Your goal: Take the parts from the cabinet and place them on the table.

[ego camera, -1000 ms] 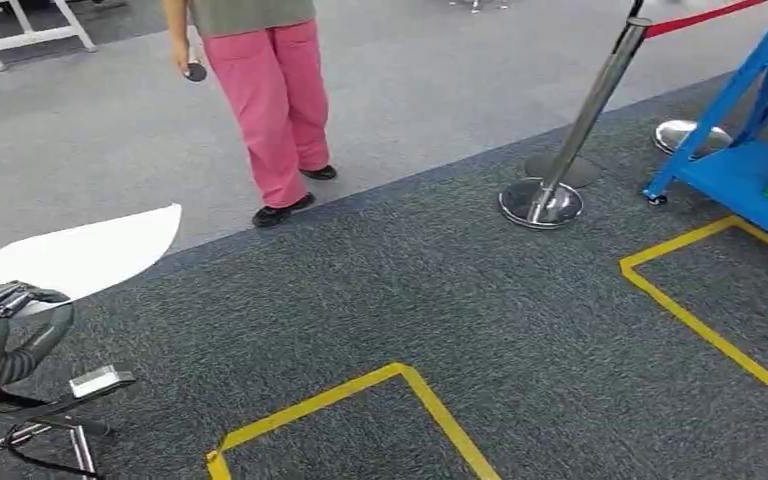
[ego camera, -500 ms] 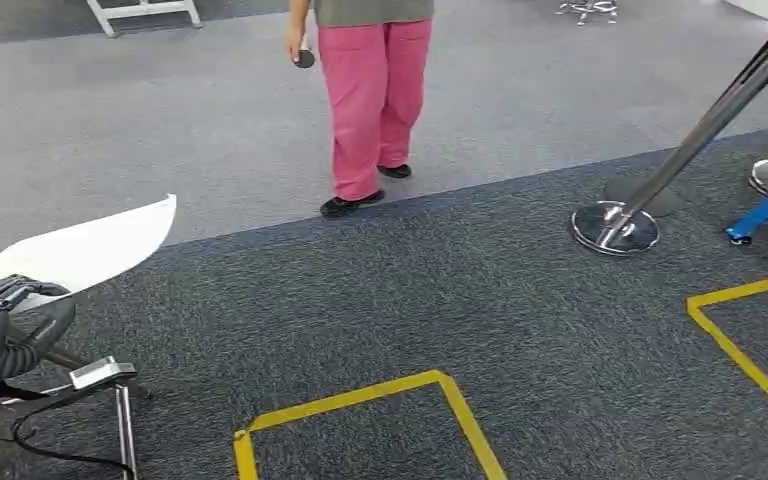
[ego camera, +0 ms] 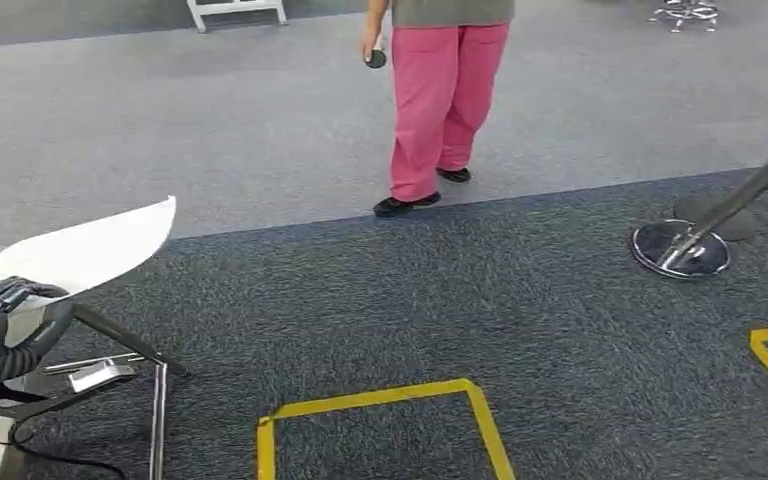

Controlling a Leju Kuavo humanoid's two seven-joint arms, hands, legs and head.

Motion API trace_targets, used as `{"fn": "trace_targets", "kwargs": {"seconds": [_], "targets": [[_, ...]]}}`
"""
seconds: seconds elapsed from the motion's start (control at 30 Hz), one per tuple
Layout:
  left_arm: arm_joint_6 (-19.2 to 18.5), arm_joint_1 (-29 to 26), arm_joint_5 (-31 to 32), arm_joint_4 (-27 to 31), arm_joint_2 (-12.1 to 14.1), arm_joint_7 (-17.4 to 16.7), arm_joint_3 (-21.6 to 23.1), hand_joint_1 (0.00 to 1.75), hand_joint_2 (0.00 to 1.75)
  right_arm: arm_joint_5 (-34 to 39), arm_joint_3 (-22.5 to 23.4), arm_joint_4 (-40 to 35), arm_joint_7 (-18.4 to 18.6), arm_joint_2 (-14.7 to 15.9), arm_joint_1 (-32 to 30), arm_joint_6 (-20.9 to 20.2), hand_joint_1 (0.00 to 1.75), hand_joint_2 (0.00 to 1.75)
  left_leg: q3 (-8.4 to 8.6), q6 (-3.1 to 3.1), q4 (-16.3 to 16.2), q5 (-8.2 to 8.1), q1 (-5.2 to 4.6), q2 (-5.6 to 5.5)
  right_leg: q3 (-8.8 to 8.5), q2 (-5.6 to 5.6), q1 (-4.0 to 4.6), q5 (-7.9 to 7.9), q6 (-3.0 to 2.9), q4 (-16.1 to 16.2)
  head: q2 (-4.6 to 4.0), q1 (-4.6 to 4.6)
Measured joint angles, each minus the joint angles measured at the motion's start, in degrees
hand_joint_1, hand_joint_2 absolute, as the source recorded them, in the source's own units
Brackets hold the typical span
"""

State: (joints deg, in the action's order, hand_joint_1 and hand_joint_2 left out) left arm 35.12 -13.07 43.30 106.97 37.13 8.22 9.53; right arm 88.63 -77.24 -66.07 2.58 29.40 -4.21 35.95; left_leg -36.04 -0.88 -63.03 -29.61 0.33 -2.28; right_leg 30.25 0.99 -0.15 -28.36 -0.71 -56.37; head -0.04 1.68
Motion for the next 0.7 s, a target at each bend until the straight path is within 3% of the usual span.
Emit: {"fn": "trace_targets", "kwargs": {"seconds": [0.07, 0.1, 0.13, 0.17, 0.23, 0.27, 0.3, 0.43, 0.57, 0.63, 0.67, 0.7], "targets": [[-0.13, -0.07, -0.04, 0.00, -0.20, 0.00, 0.17, 1.75, 1.75, 0.00, 0.02, 0.00, -0.11, 0.00, -0.09, 0.04, 0.00, 0.00, -3.85, -0.38, -8.41, -3.92, 0.25, 1.44, 0.01, -1.48, 0.21, -0.15, -0.20, -0.02, -0.02, 0.00], [-0.13, -0.11, -0.13, 0.00, -0.26, 0.00, 0.26, 1.75, 1.75, 0.00, 0.02, 0.00, -0.11, 0.00, -0.16, 0.22, 0.00, 0.00, -5.22, -0.55, -11.35, -4.65, 0.30, 1.64, 0.03, -2.28, 0.26, -0.23, -0.19, -0.05, 0.00, 0.02], [-0.11, -0.12, -0.28, 0.00, -0.35, -0.02, 0.33, 1.75, 1.75, 0.00, 0.00, 0.00, -0.11, 0.00, -0.19, 0.33, 0.00, 0.00, -5.08, -0.65, -11.27, -3.90, 0.33, 1.75, -0.03, -3.01, 0.26, -0.31, -0.19, -0.05, 0.00, 0.00], [-0.11, -0.12, -0.46, 0.00, -0.37, 0.00, 0.35, 1.75, 1.75, 0.00, 0.00, 0.00, -0.11, 0.00, -0.15, 0.44, 0.00, 0.00, -3.83, -0.67, -8.88, -1.98, 0.35, 1.91, -0.11, -3.70, 0.27, -0.41, -0.16, -0.06, 0.00, 0.00], [-0.11, -0.13, -0.63, 0.02, -0.35, -0.02, 0.33, 1.75, 1.75, 0.00, 0.00, -0.04, -0.11, 0.00, -0.10, 0.50, 0.00, 0.00, 1.35, -0.46, 0.43, 2.71, 0.33, 3.11, -0.55, -4.86, 0.26, -0.68, 0.12, -0.06, 0.00, 0.02], [-0.11, -0.12, -0.63, 0.07, -0.37, -0.02, 0.29, 1.75, 1.75, 0.00, 0.00, -0.13, -0.11, 0.02, -0.11, 0.52, 0.00, 0.00, 3.63, -0.16, 4.61, 2.94, 0.07, 5.69, -0.85, -5.42, 0.39, -0.87, 0.42, -0.06, 0.00, 0.02], [-0.11, 0.01, -0.63, 0.13, -0.35, -0.02, 0.31, 1.75, 1.75, 0.00, 0.02, -0.15, -0.11, 0.00, -0.08, 0.59, 0.00, 0.00, 3.99, 0.40, 5.57, 2.63, -0.47, 6.35, -0.73, -5.80, 0.81, -1.18, 0.88, -0.38, -0.02, 0.07], [-0.11, -0.17, -0.63, 0.15, -0.35, -0.02, 0.28, 1.75, 1.75, 0.00, 0.07, -0.17, -0.15, 0.02, 0.14, 0.61, 0.00, 0.00, 3.76, 1.63, 5.77, 2.83, -0.51, 3.97, -1.39, -7.92, 0.72, -1.56, 1.78, -0.09, 0.00, 0.04], [-0.11, -0.17, -0.63, 0.15, -0.35, -0.02, 0.28, 1.75, 1.75, 0.00, 0.07, -0.17, -0.15, 0.02, 0.13, 0.61, 0.00, 0.00, 3.78, 1.68, 5.84, 2.87, -0.47, 3.93, -1.38, -7.84, 0.70, -1.63, 1.85, -0.10, 0.00, 0.09], [-0.09, -0.20, -0.63, 0.22, -0.37, -0.02, 0.26, 1.75, 1.75, 0.00, 0.11, -0.17, -0.15, 0.02, 0.18, 0.61, 0.00, 0.00, 3.95, 1.95, 6.04, 3.09, -0.12, 3.78, -0.77, -6.90, 0.48, -1.98, 2.11, -0.39, 0.00, 0.11], [-0.09, 0.01, -0.66, 0.44, -0.35, -0.02, 0.20, 1.75, 1.75, 0.00, 0.11, -0.33, -0.02, 0.02, 0.06, 0.61, 0.00, 0.00, 3.89, 2.43, 6.05, 3.13, -0.10, 2.97, 1.06, -2.38, 0.27, -4.89, 2.36, -5.04, 0.00, -0.39], [-0.11, -0.05, -0.63, 0.44, -0.61, -0.02, 0.35, 1.75, 1.75, 0.00, 0.11, -0.33, -0.15, 0.00, -0.01, 0.59, 0.00, 0.00, 3.72, 2.53, 6.03, 3.17, -0.15, 1.27, 8.03, -1.10, 0.17, -9.98, 2.51, -18.45, 0.00, -0.37]]}}
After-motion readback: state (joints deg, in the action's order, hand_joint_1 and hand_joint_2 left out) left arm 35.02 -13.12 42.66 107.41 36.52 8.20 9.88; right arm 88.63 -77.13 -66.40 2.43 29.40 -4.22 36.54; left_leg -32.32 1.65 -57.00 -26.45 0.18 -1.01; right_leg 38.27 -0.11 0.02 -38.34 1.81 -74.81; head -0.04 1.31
